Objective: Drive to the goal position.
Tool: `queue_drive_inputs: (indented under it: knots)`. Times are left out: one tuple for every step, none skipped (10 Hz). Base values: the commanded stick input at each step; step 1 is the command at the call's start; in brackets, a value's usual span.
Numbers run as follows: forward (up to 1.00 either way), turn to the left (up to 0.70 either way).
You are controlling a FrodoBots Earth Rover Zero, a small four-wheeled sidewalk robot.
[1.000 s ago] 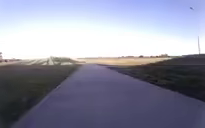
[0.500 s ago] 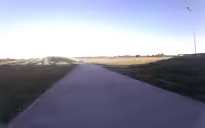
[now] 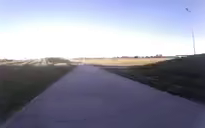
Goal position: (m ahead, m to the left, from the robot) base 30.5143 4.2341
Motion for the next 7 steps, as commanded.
queue_drive_inputs:
  knots:
    - [0.70,0.00]
    - [0.70,0.00]
    - [0.70,0.00]
    - [0.70,0.00]
    - [0.70,0.00]
    - [0.70,0.01]
    - [0.70,0.02]
